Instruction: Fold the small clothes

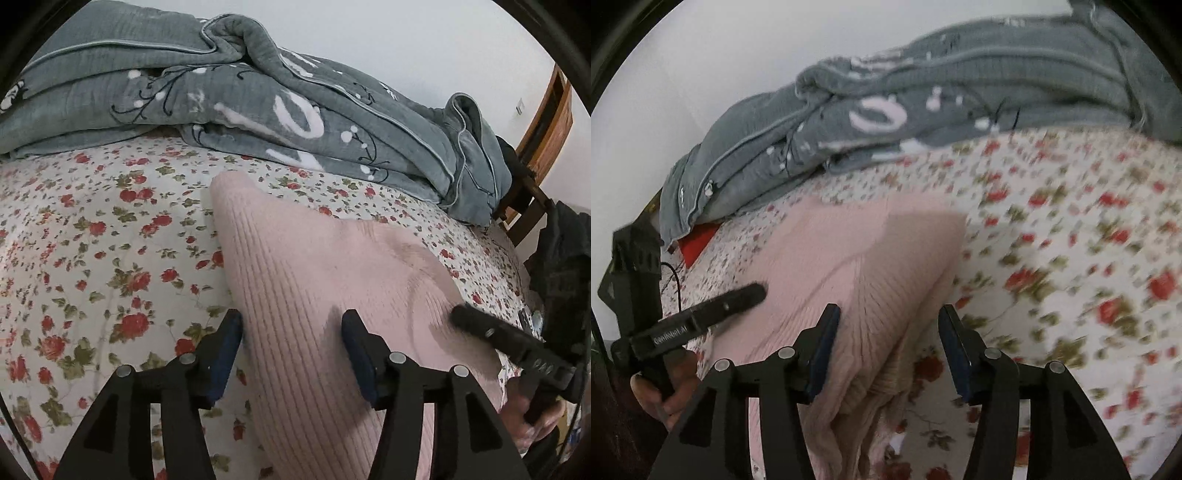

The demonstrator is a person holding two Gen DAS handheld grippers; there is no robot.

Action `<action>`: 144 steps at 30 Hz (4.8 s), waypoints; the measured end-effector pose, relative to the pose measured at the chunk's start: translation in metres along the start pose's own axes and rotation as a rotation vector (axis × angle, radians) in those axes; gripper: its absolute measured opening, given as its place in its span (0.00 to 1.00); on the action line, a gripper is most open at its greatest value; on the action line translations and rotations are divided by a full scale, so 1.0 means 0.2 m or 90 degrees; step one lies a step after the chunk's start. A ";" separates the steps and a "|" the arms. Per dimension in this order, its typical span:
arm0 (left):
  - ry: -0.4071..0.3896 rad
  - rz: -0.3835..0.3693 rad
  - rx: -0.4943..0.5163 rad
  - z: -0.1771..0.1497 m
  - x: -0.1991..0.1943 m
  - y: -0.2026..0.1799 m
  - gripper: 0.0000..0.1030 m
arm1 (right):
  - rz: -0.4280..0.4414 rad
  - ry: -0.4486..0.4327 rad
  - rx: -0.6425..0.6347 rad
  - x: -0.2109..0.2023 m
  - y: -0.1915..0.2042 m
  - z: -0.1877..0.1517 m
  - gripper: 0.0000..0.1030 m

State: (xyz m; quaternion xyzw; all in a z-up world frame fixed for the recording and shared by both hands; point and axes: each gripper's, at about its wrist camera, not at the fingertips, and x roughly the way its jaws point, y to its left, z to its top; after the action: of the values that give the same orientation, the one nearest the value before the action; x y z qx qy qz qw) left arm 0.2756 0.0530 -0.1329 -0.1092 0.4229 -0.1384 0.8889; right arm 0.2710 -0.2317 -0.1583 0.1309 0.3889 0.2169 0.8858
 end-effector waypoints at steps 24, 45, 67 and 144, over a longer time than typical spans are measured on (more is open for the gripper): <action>-0.009 0.026 0.010 -0.19 -0.21 -0.05 0.54 | -0.046 -0.068 -0.079 -0.18 0.15 -0.10 0.19; -0.016 -0.030 0.047 0.21 0.04 -0.06 0.53 | -0.047 -0.011 -0.120 0.15 0.10 0.19 0.26; -0.016 0.023 0.099 0.22 0.20 -0.07 0.53 | -0.049 -0.037 -0.097 0.13 0.02 0.13 0.39; -0.112 0.093 0.053 -0.47 -0.22 -0.20 0.61 | -0.089 -0.060 -0.114 -0.15 0.13 -0.35 0.42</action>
State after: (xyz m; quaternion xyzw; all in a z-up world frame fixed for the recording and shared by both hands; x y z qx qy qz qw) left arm 0.1702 0.0223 -0.1464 -0.0530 0.3440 -0.0807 0.9340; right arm 0.1938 -0.2201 -0.1754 0.0339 0.3342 0.1823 0.9241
